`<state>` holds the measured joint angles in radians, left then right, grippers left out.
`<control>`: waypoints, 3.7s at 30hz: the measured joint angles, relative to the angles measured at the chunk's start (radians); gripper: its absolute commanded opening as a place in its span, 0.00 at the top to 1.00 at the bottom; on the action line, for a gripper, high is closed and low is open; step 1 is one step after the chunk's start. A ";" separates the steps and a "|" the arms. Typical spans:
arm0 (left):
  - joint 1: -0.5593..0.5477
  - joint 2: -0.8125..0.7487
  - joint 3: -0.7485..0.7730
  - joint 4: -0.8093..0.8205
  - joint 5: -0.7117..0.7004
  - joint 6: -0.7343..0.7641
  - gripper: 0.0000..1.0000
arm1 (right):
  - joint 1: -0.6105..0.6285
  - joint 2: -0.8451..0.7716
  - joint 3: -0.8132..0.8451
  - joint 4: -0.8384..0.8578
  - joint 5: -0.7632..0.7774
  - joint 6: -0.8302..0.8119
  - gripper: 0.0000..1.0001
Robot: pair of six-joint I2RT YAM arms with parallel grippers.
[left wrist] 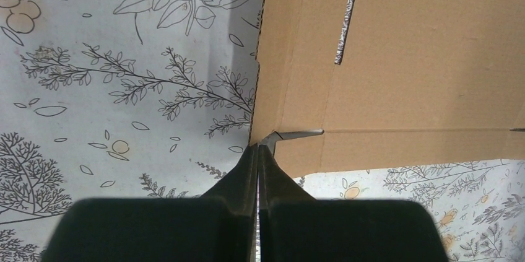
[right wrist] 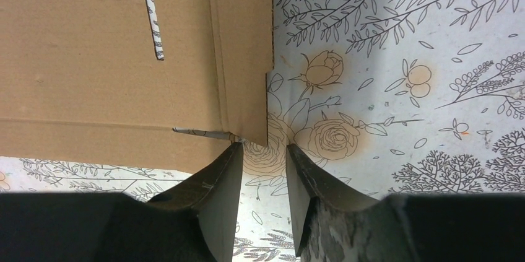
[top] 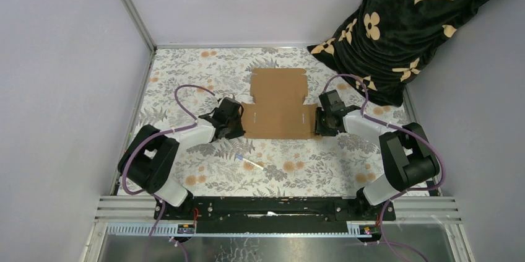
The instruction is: Fold the paper box
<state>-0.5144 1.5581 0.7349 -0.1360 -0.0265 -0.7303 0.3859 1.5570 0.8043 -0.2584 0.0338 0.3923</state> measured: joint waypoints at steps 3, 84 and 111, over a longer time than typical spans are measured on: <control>-0.004 -0.002 0.007 -0.009 -0.003 -0.001 1.00 | 0.000 -0.008 0.000 -0.002 0.000 0.000 0.60; -0.113 0.092 0.138 -0.043 -0.013 -0.022 1.00 | 0.179 0.101 0.132 -0.025 -0.001 0.061 0.59; -0.113 0.104 0.167 -0.052 -0.006 -0.023 0.72 | 0.229 0.166 0.182 -0.028 0.090 0.061 0.59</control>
<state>-0.6277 1.6619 0.9024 -0.1883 -0.0330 -0.7532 0.6147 1.7229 0.9863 -0.2867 0.1238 0.4534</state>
